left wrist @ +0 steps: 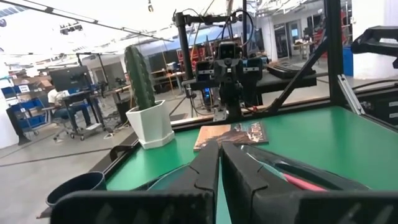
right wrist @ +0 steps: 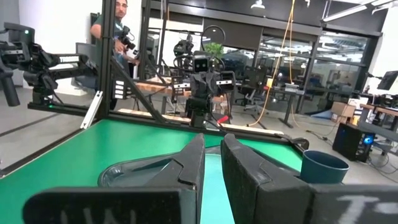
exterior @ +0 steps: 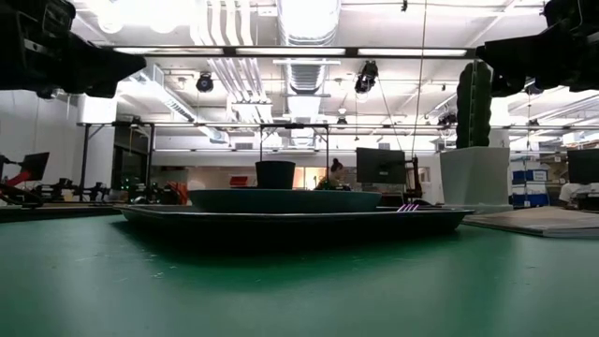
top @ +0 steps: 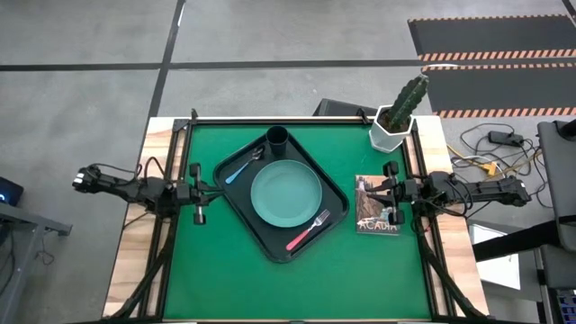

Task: Pick and place plate/cup/fork/spoon on tray
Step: Return to Home Position

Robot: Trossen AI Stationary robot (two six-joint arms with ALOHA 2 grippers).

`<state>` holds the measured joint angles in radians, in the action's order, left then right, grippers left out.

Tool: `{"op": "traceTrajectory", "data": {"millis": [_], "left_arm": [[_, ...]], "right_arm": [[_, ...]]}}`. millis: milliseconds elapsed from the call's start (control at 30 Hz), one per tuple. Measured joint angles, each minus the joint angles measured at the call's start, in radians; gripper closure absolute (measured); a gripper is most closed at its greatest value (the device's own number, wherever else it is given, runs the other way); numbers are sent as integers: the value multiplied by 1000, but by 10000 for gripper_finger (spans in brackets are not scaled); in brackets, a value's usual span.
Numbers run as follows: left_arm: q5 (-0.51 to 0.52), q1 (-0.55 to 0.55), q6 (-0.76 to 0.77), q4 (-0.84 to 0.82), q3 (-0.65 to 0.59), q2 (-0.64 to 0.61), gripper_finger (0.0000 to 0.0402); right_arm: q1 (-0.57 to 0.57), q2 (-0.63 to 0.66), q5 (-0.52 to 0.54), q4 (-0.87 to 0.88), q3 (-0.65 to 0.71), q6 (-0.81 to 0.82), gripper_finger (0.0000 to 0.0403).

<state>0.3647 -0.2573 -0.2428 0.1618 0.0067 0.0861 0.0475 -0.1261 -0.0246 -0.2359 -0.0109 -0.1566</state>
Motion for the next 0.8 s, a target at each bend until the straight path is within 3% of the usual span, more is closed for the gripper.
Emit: {"op": "traceTrajectory", "data": {"millis": [800], "left_arm": [[0, 0, 0, 2, 0, 90, 402]], "right_arm": [[0, 0, 0, 0, 0, 0, 360]]}}
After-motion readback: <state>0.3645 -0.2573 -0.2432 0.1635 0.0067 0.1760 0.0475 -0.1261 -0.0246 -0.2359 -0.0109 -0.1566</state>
